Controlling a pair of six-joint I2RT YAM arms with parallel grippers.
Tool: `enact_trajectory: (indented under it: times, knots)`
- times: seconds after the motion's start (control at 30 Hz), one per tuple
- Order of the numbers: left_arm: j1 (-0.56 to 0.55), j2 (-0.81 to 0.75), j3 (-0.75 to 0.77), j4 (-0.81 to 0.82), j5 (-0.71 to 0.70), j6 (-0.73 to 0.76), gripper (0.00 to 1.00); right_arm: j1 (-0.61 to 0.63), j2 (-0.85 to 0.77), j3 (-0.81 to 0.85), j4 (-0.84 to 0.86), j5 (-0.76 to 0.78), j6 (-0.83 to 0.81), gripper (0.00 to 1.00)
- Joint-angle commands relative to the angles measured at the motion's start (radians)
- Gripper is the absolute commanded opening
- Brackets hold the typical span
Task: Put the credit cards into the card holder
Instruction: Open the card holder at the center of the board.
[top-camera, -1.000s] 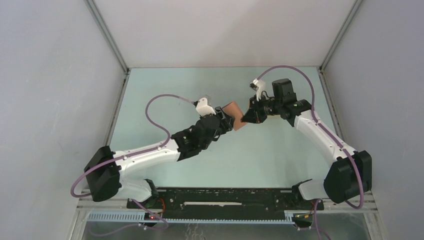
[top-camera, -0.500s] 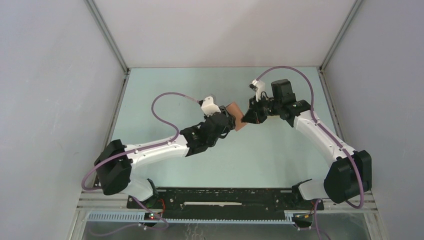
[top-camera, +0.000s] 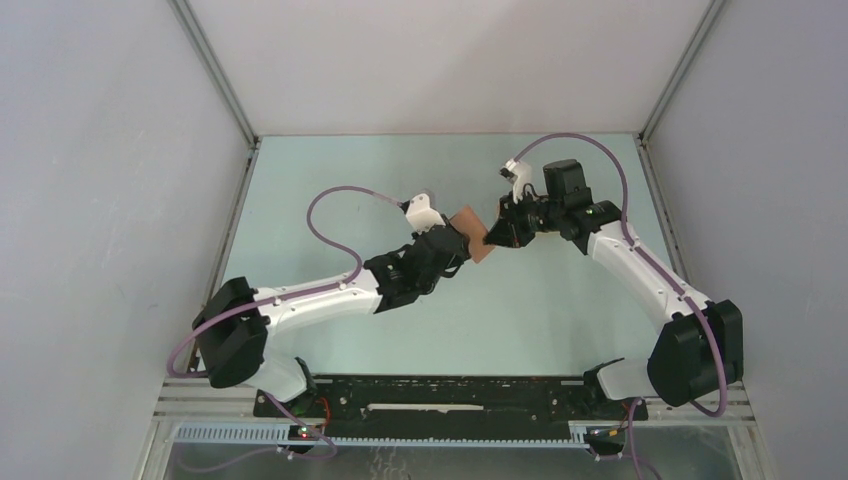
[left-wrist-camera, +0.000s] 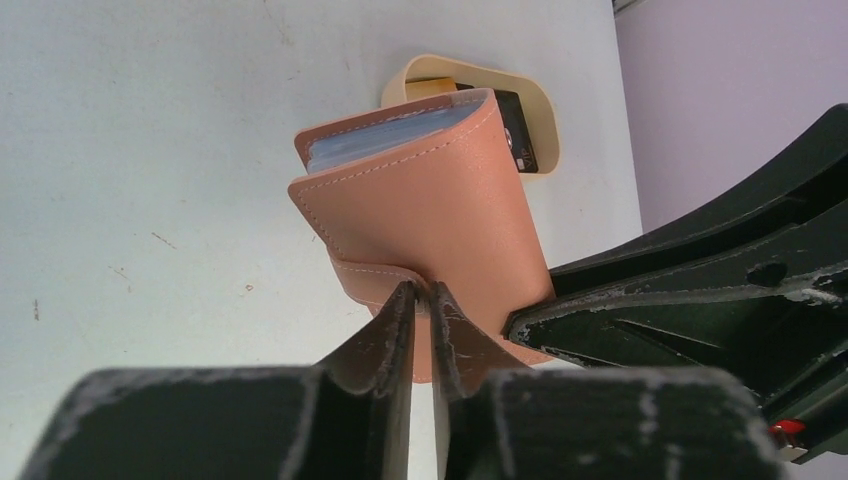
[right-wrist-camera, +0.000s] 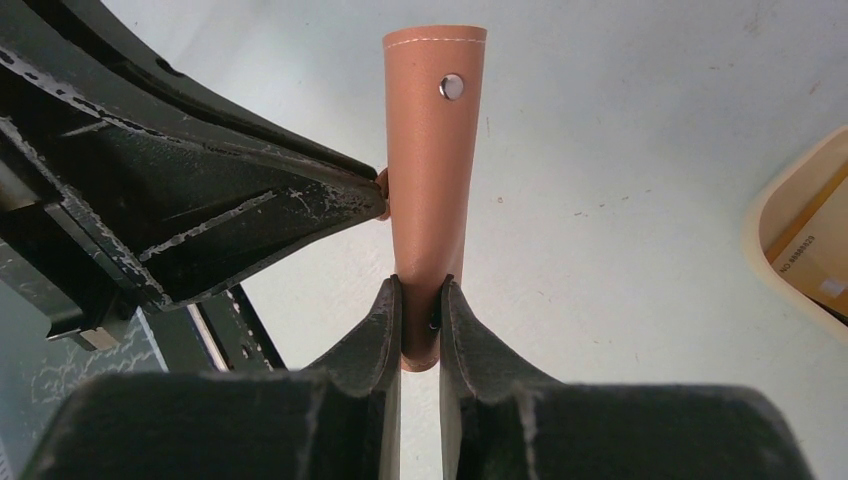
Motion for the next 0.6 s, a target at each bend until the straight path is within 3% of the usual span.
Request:
enact_trajectory:
  times: [0.0, 0.13, 0.57]
  knots:
    - [0.008, 0.017, 0.009, -0.014, -0.038, -0.005, 0.11, -0.003, -0.019, 0.005, 0.066, -0.040, 0.021, 0.00]
    - [0.009, 0.024, -0.008, -0.007, -0.029, -0.012, 0.00, 0.000, -0.018, 0.001, 0.071, -0.012, 0.010, 0.00]
    - [0.010, 0.002, -0.128, 0.019, -0.041, -0.053, 0.00, 0.011, -0.018, -0.008, 0.085, 0.116, -0.019, 0.00]
